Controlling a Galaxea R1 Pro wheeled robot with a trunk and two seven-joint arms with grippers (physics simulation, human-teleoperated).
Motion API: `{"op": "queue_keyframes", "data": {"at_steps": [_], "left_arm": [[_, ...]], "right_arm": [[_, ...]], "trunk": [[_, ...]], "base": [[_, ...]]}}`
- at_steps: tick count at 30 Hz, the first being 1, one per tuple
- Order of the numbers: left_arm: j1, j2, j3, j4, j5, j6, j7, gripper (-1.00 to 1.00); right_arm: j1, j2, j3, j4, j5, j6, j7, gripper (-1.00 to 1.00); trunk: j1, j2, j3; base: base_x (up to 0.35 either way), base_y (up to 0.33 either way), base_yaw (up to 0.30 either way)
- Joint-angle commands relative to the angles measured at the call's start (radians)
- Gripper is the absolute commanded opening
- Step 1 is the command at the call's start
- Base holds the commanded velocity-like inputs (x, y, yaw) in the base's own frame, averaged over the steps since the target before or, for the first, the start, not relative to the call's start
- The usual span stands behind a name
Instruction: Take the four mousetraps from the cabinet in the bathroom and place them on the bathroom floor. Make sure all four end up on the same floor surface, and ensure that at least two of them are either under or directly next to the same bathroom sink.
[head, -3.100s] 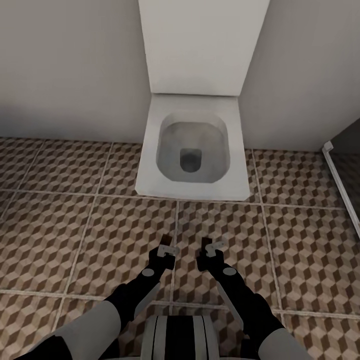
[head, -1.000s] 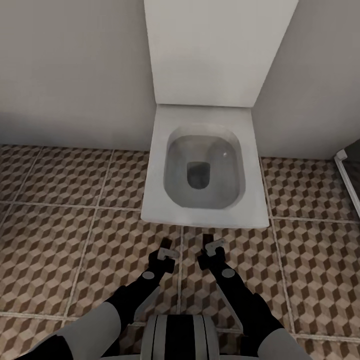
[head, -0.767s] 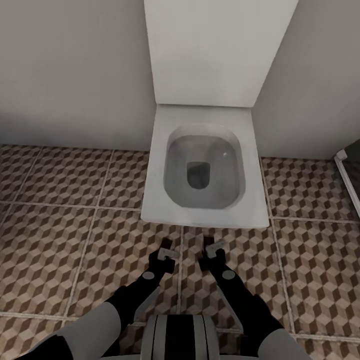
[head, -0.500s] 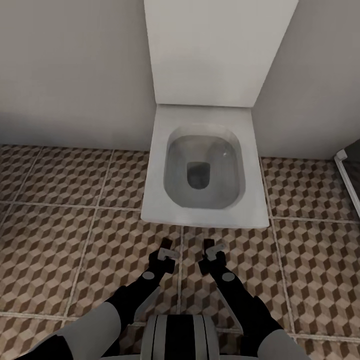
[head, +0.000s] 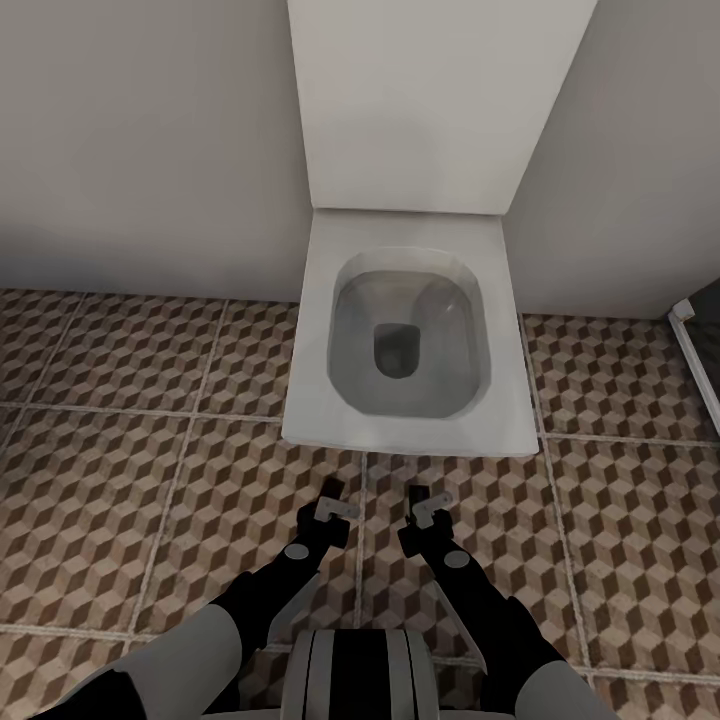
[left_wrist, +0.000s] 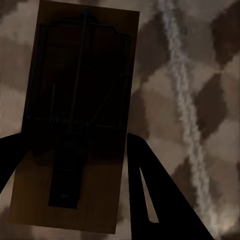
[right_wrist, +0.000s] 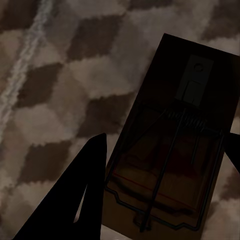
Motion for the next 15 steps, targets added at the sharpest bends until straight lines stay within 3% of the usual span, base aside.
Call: {"op": "queue_keyframes", "data": {"at_steps": [1, 9, 15], "left_arm": [[-0.001, 0.001, -0.008, 0.0, 0.005, 0.0, 0.009, -1.0], [-0.001, 0.001, -0.008, 0.001, 0.005, 0.001, 0.009, -1.0], [-0.001, 0.001, -0.008, 0.001, 0.005, 0.002, 0.009, -1.0]], "right_arm": [[0.0, 0.0, 0.003, -0.001, 0.005, 0.007, -0.005, -1.0], [0.0, 0.0, 0.003, -0.001, 0.005, 0.003, -0.005, -1.0], [0.0, 0.0, 0.003, -0.001, 0.005, 0.001, -0.005, -1.0]], "trunk": [[0.0, 0.0, 0.0], [0.0, 0.0, 0.0], [0.0, 0.0, 0.0]], "base": [[0.0, 0.0, 0.0], [0.007, 0.0, 0.0], [0.122, 0.0, 0.0]]}}
